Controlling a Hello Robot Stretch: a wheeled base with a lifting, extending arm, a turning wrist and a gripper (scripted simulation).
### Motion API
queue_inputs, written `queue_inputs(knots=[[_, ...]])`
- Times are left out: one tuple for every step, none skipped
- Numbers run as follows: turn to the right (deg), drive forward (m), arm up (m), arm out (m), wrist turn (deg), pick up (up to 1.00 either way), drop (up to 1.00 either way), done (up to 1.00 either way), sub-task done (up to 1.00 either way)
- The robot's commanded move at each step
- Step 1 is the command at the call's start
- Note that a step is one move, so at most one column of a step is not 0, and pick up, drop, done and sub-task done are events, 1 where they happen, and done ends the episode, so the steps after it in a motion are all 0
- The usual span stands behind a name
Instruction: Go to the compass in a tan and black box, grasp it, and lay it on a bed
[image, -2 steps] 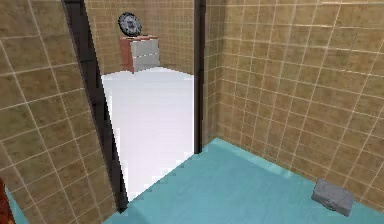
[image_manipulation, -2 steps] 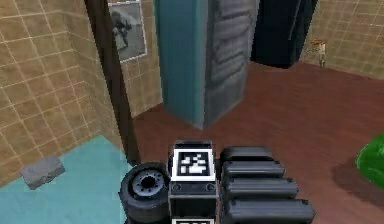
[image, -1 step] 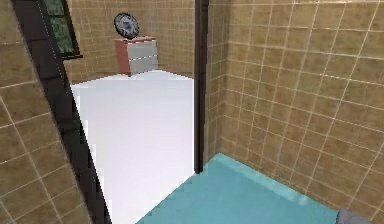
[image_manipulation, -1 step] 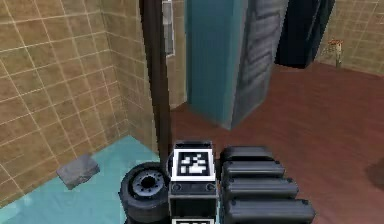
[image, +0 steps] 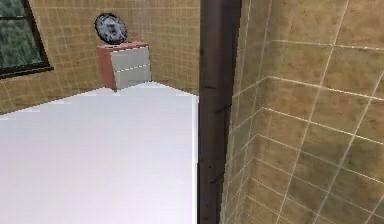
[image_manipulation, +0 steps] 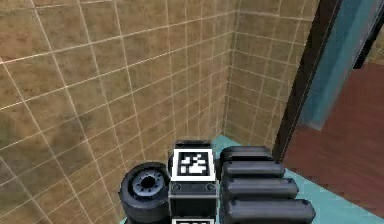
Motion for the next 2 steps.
queue_inputs(knots=[[0.0, 0.15, 0.0, 0.0, 0.0, 0.0, 0.0, 0.0, 0.0], [-45.0, 0.0, 0.0, 0.0, 0.0, 0.0, 0.0, 0.0, 0.0]])
